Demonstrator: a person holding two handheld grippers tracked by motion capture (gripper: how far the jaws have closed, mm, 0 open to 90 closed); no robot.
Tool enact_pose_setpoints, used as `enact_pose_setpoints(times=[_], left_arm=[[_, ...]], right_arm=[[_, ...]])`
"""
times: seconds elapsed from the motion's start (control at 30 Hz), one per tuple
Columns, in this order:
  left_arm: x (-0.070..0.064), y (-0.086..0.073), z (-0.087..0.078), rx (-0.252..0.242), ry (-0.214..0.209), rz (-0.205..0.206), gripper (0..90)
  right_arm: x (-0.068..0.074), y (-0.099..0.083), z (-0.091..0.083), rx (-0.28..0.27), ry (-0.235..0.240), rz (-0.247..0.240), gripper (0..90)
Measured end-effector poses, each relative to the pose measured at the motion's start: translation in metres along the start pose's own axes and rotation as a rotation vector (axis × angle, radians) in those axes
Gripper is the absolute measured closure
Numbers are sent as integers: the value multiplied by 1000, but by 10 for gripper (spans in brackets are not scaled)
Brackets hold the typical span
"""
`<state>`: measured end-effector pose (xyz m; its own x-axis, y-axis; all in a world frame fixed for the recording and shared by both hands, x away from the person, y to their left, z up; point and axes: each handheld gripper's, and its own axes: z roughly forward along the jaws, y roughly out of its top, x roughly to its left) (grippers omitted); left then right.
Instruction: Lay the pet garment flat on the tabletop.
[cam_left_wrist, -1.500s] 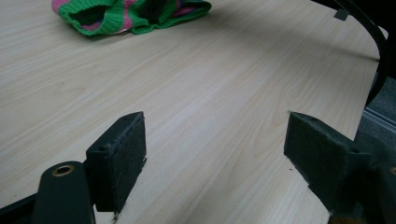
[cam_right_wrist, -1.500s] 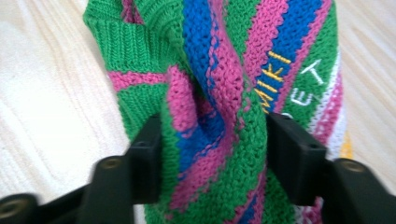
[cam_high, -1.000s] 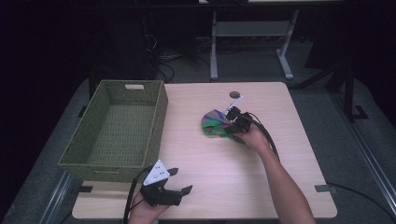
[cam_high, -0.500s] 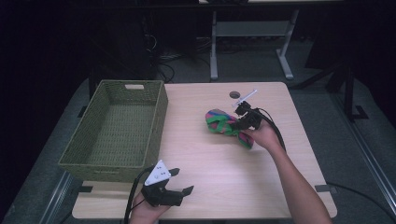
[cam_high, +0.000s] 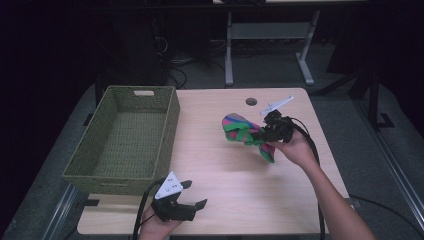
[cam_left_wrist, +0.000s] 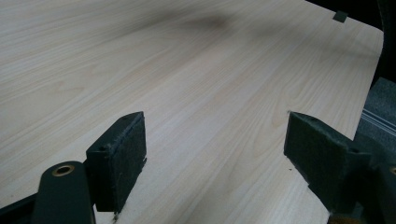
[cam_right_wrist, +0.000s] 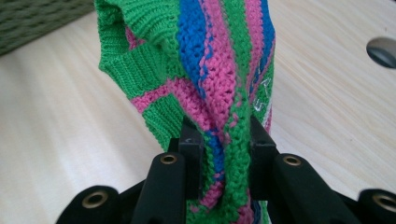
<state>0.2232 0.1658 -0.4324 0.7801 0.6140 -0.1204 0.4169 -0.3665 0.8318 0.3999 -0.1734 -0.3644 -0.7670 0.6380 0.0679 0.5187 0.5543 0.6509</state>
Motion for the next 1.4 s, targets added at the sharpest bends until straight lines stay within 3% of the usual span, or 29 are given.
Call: enact_pose_setpoints(times=[0.13, 0.3, 0.77, 0.9, 1.2, 1.4], left_arm=[[1, 0, 0, 1, 1, 2, 207], [0, 0, -1, -2, 4, -1, 207], [1, 0, -2, -14, 8, -8, 207], [1, 0, -2, -12, 8, -4, 207], [1, 0, -3, -13, 9, -3, 207], [0, 0, -3, -15, 7, -2, 207]], right_arm=[[14, -3, -12, -36, 21, -34, 733], [25, -9, -17, -41, 36, -56, 733], [37, -29, -23, -70, 63, -52, 733], [46, -33, -22, -63, 40, -79, 734], [57, -45, -16, -72, 70, -82, 734], [63, -59, -1, -36, 98, -71, 733]])
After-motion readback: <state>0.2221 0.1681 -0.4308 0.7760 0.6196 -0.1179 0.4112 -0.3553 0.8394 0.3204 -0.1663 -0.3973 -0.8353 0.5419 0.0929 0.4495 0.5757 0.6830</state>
